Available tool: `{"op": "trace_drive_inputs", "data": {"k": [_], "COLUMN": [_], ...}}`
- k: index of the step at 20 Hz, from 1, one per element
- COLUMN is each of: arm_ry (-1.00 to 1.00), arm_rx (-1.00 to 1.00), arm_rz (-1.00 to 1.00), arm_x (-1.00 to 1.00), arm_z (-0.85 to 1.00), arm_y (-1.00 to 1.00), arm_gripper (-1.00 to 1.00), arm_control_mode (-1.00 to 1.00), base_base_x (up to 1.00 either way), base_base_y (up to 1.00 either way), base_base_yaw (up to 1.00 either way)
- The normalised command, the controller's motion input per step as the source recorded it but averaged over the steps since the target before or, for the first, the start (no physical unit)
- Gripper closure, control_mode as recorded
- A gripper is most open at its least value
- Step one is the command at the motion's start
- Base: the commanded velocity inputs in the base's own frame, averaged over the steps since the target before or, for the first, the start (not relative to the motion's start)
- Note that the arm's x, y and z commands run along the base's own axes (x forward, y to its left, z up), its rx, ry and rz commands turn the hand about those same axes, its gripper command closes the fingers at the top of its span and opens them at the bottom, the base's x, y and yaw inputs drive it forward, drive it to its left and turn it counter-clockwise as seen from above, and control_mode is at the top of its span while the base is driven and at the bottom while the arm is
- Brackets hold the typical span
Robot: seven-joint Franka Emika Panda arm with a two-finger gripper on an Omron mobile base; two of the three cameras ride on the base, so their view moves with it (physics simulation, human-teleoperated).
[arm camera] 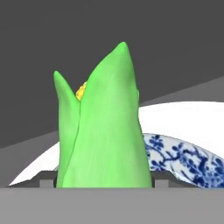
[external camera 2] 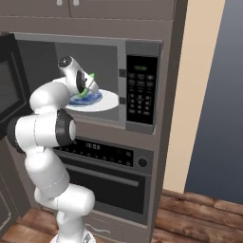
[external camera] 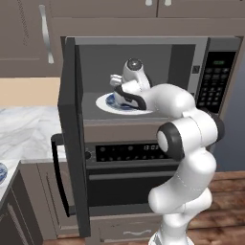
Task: Pick the corn from the counter and place it in the microwave.
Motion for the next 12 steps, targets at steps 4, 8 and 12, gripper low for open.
{"op": "trace_drive_inputs", "data": {"k": [4,8,12], "arm_ry": [0.04,0.00,0.00], "arm_rx": [0.00,0.01,0.01], "arm_rz": [-0.01,-0.01,-0.03], "arm_x": [-0.14,-0.30,-0.15], "arm_z": [-0.37,-0.22,-0.06], "arm_y": [0.06,0.11,0.00], "arm_gripper": [1.00,-1.00,-1.00], "arm_control_mode": [-1.00,-1.00,-1.00], "base_base_x": [0.00,0.00,0.00], "base_base_y": [0.00,0.00,0.00], "base_base_yaw": [0.00,0.00,0.00]}}
